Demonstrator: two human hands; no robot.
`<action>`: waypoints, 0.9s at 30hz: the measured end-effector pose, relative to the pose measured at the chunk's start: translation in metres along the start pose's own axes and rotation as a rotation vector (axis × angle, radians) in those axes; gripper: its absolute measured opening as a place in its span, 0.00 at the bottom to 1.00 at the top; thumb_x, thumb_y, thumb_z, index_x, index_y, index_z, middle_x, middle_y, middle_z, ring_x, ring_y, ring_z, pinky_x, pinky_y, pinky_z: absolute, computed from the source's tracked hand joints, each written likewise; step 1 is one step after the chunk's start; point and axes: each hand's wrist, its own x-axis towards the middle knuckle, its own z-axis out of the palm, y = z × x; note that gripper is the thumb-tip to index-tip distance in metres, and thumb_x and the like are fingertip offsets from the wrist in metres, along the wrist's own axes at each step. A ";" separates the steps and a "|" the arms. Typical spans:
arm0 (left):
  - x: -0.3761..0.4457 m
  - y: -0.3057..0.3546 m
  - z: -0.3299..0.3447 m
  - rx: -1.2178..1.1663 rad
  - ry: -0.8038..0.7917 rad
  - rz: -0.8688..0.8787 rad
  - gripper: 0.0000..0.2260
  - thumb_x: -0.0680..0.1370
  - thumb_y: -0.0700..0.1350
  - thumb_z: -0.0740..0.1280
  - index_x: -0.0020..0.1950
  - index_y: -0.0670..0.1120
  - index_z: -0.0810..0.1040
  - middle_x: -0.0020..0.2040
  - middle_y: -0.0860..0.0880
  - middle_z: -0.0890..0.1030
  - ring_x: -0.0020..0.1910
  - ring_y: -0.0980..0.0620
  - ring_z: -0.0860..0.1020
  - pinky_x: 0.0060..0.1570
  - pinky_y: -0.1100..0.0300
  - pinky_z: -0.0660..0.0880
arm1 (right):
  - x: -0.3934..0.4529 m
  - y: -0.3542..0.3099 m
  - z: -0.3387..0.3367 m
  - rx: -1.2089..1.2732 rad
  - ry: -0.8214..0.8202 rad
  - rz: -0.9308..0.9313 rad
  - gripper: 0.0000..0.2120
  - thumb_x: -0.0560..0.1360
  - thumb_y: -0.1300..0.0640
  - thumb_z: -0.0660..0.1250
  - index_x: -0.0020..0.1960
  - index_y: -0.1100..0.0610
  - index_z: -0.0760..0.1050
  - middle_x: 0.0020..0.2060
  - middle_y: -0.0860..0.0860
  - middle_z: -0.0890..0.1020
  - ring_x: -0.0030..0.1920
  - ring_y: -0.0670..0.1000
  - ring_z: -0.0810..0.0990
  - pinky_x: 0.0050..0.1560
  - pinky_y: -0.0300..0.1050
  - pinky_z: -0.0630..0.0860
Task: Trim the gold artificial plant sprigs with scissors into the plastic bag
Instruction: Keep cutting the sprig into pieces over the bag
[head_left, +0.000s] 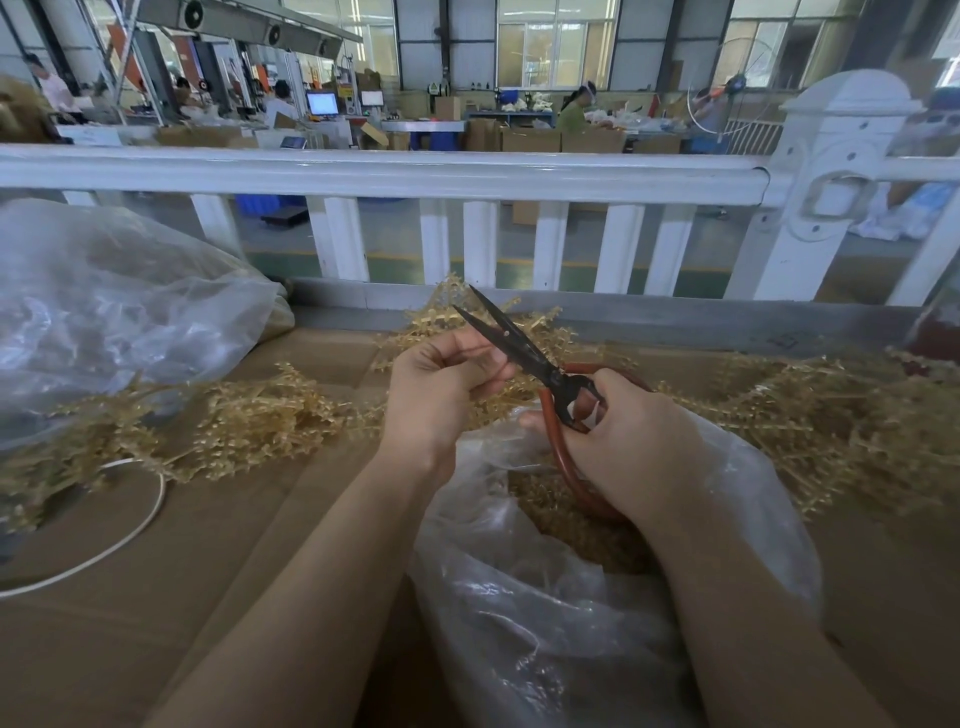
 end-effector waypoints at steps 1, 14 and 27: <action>0.000 0.000 0.000 0.000 -0.002 0.000 0.11 0.77 0.29 0.67 0.44 0.43 0.84 0.40 0.48 0.86 0.40 0.53 0.83 0.47 0.59 0.80 | 0.000 0.000 0.000 0.011 -0.006 0.002 0.26 0.68 0.23 0.65 0.39 0.46 0.68 0.31 0.41 0.76 0.34 0.42 0.75 0.32 0.39 0.70; 0.005 -0.007 -0.003 0.041 0.009 0.085 0.05 0.75 0.27 0.66 0.47 0.35 0.76 0.42 0.39 0.81 0.40 0.48 0.80 0.43 0.58 0.79 | 0.001 0.002 0.003 -0.021 0.016 0.002 0.31 0.65 0.19 0.59 0.43 0.48 0.71 0.34 0.41 0.77 0.33 0.41 0.72 0.30 0.36 0.65; 0.005 -0.003 -0.003 0.056 -0.066 0.099 0.14 0.74 0.25 0.63 0.44 0.43 0.79 0.42 0.39 0.79 0.40 0.47 0.78 0.42 0.59 0.76 | 0.000 0.000 -0.001 -0.038 0.037 -0.024 0.29 0.67 0.22 0.63 0.48 0.47 0.75 0.36 0.41 0.79 0.35 0.40 0.74 0.35 0.39 0.73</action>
